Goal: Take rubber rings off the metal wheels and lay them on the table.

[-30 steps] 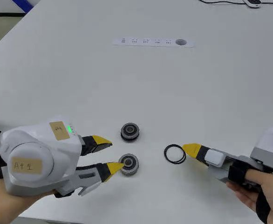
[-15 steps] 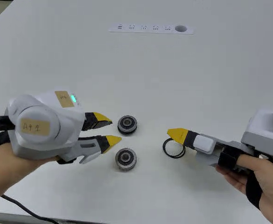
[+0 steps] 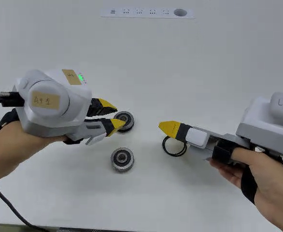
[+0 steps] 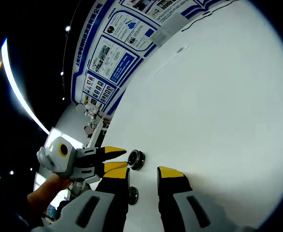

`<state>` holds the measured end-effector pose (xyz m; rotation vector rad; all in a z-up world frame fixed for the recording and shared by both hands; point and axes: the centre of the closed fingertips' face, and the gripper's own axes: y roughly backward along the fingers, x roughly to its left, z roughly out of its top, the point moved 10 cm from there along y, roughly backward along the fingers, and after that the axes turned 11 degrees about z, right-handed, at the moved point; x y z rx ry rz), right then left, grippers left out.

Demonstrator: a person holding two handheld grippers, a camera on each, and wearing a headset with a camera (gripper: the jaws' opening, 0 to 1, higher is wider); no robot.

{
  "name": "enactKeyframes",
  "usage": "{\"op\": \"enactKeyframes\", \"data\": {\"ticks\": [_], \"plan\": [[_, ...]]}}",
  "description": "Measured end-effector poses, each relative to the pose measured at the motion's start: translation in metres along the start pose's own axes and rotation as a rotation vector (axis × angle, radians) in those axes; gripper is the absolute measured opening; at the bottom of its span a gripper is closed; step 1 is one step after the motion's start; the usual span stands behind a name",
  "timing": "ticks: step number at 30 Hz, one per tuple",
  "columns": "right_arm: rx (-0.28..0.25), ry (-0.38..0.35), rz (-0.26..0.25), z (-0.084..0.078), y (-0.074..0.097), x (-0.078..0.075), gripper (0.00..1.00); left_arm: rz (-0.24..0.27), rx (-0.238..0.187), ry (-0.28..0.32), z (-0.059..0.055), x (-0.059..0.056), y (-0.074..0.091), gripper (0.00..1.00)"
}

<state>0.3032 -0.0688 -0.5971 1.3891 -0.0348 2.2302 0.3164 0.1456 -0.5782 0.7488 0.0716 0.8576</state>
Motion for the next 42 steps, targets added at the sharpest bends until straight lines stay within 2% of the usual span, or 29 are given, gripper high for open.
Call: {"op": "enactKeyframes", "data": {"ticks": [2, 7, 16, 24, 31, 37, 42], "plan": [[-0.011, -0.025, 0.007, 0.001, -0.003, -0.001, 0.24, -0.006, 0.003, 0.0, 0.0, 0.0, -0.002, 0.19], [-0.016, -0.031, 0.023, 0.006, -0.012, 0.0, 0.24, -0.026, 0.007, -0.002, -0.001, -0.001, -0.005, 0.18], [0.019, -0.025, 0.043, 0.008, -0.028, 0.001, 0.24, -0.047, 0.008, 0.019, -0.001, 0.004, -0.012, 0.15], [0.054, -0.005, 0.07, 0.006, -0.045, 0.003, 0.24, -0.059, -0.003, 0.012, -0.001, 0.005, -0.013, 0.14], [0.067, -0.011, 0.092, 0.004, -0.059, 0.005, 0.35, -0.071, -0.011, 0.001, -0.002, 0.005, -0.012, 0.13], [0.082, -0.015, 0.119, 0.002, -0.069, 0.008, 0.39, -0.076, -0.016, -0.001, -0.003, 0.004, -0.011, 0.13], [0.103, -0.004, 0.12, 0.0, -0.074, 0.007, 0.41, -0.079, -0.018, 0.0, -0.004, 0.004, -0.011, 0.13]]}}
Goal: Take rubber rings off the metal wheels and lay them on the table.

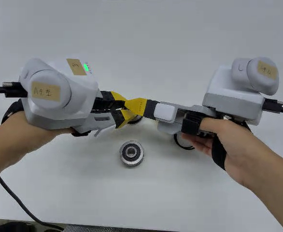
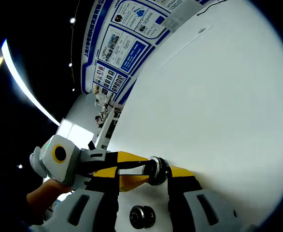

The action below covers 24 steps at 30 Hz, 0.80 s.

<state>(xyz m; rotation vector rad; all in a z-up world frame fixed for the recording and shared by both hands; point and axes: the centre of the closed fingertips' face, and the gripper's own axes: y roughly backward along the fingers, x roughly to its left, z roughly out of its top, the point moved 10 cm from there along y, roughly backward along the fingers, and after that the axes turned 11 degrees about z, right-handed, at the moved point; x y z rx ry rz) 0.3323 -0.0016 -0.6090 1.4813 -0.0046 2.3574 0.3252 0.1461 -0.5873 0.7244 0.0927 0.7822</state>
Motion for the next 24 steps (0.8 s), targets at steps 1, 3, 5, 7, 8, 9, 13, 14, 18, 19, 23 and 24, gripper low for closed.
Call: {"op": "enactKeyframes", "data": {"ticks": [1, 3, 5, 7, 8, 9, 13, 14, 18, 19, 23, 24], "plan": [[0.001, 0.0, 0.001, 0.0002, -0.0004, -0.0001, 0.42, -0.002, 0.0, -0.003, -0.0001, 0.0, 0.0, 0.13], [-0.001, -0.003, 0.009, 0.0008, -0.0016, 0.0002, 0.42, -0.007, 0.0, -0.003, -0.0003, 0.0002, -0.0001, 0.13], [-0.001, -0.001, 0.01, 0.0013, -0.0028, 0.0004, 0.42, -0.009, 0.002, -0.009, -0.0001, 0.0001, 0.0, 0.13], [0.002, 0.003, 0.009, 0.0014, -0.0036, 0.0001, 0.42, -0.009, 0.003, -0.01, -0.0001, 0.0, 0.0, 0.13], [0.004, 0.004, 0.009, 0.0012, -0.0039, -0.0001, 0.42, -0.009, 0.003, -0.01, -0.0002, -0.0001, 0.0001, 0.13], [0.009, 0.003, 0.008, 0.0006, -0.0043, -0.0002, 0.42, -0.009, 0.002, -0.01, -0.0003, -0.0002, 0.0001, 0.13], [0.014, 0.018, 0.006, 0.0004, -0.0056, -0.0001, 0.42, -0.011, 0.003, -0.011, -0.0003, -0.0001, 0.0002, 0.13], [0.016, 0.021, 0.007, 0.0003, -0.0056, -0.0001, 0.42, -0.011, 0.004, -0.012, -0.0002, -0.0001, 0.0002, 0.13], [0.021, 0.027, 0.007, -0.001, -0.0048, 0.0004, 0.42, -0.011, 0.008, -0.014, 0.0003, -0.0002, 0.0003, 0.13], [0.021, 0.031, 0.006, -0.0012, -0.0046, 0.0005, 0.41, -0.011, 0.009, -0.014, 0.0003, -0.0002, 0.0003, 0.13], [0.022, 0.038, 0.003, -0.0014, -0.0029, 0.0013, 0.41, -0.01, 0.011, -0.013, 0.0004, -0.0001, 0.0003, 0.13], [0.021, 0.039, 0.004, -0.0013, -0.002, 0.0016, 0.4, -0.01, 0.011, -0.013, 0.0004, -0.0001, 0.0003, 0.13]]}}
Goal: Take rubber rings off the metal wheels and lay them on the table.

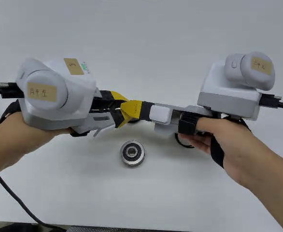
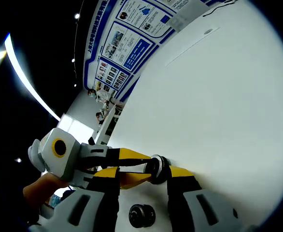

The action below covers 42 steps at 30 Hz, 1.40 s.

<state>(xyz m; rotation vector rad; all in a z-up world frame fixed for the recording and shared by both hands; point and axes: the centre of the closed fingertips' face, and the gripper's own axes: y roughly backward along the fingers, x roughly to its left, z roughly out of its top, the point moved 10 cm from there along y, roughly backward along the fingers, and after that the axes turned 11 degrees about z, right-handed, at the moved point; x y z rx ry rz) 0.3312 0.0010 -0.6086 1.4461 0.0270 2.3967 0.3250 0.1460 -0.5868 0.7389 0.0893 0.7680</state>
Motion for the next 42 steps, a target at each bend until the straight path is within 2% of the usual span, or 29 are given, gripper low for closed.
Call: {"op": "enactKeyframes", "data": {"ticks": [7, 17, 23, 26, 30, 34, 42], "plan": [[0.001, -0.015, 0.008, -0.001, 0.0, -0.001, 0.39, 0.001, 0.001, 0.0, 0.0, 0.0, 0.0, 0.13], [-0.007, -0.021, -0.007, 0.0, 0.005, -0.002, 0.33, 0.001, 0.0, 0.001, 0.0, 0.0, 0.0, 0.13], [-0.012, -0.043, -0.015, -0.001, 0.006, -0.008, 0.22, 0.0, -0.001, -0.001, 0.0, 0.0, 0.0, 0.13], [-0.007, -0.029, -0.031, -0.002, 0.005, -0.008, 0.19, -0.001, -0.001, 0.0, -0.001, 0.0, 0.0, 0.13], [-0.007, -0.022, -0.058, -0.002, 0.007, -0.012, 0.11, -0.001, -0.001, 0.001, -0.001, 0.0, 0.0, 0.13], [-0.013, -0.023, -0.062, -0.001, 0.009, -0.013, 0.04, -0.001, -0.001, 0.001, -0.001, 0.0, 0.0, 0.13], [-0.01, -0.017, -0.069, 0.0, 0.009, -0.013, 0.03, -0.002, -0.001, 0.002, -0.001, 0.0, 0.0, 0.13]]}}
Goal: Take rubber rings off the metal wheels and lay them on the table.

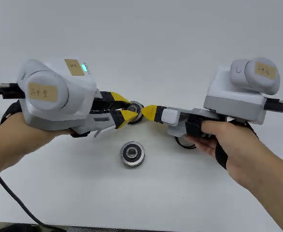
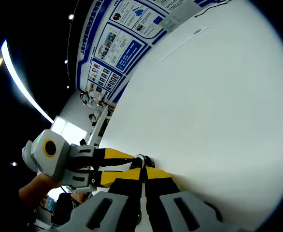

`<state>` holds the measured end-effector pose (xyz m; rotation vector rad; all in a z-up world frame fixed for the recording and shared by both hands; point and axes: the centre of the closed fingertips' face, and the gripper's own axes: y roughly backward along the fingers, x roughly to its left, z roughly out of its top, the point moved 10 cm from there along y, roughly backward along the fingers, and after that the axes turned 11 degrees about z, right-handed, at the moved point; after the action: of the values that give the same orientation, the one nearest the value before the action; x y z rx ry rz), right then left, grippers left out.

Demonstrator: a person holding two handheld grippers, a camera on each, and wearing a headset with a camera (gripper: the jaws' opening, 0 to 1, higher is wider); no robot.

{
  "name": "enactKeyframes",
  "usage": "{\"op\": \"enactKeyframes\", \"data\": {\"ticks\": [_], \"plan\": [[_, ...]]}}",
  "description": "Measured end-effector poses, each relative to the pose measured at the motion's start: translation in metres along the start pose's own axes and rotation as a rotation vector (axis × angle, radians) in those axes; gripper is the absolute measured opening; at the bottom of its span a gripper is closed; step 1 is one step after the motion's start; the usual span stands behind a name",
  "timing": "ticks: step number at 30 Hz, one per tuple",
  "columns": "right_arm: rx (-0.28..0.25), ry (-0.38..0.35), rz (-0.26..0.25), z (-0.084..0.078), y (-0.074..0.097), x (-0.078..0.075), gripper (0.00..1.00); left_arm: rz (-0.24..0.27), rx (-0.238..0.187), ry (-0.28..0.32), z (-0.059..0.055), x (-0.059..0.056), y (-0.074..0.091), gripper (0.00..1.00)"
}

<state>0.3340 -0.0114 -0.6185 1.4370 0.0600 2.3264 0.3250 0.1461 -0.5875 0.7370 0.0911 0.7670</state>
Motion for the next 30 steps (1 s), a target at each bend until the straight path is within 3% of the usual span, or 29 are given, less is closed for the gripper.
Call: {"op": "enactKeyframes", "data": {"ticks": [11, 30], "plan": [[-0.005, -0.003, -0.006, 0.0007, 0.0004, 0.0025, 0.01, 0.0, 0.0, 0.0, 0.0, 0.0001, 0.0002, 0.13], [0.016, 0.081, -0.022, 0.0009, -0.0021, 0.0072, 0.0, -0.001, 0.002, -0.003, 0.0009, -0.0006, 0.0003, 0.13]]}}
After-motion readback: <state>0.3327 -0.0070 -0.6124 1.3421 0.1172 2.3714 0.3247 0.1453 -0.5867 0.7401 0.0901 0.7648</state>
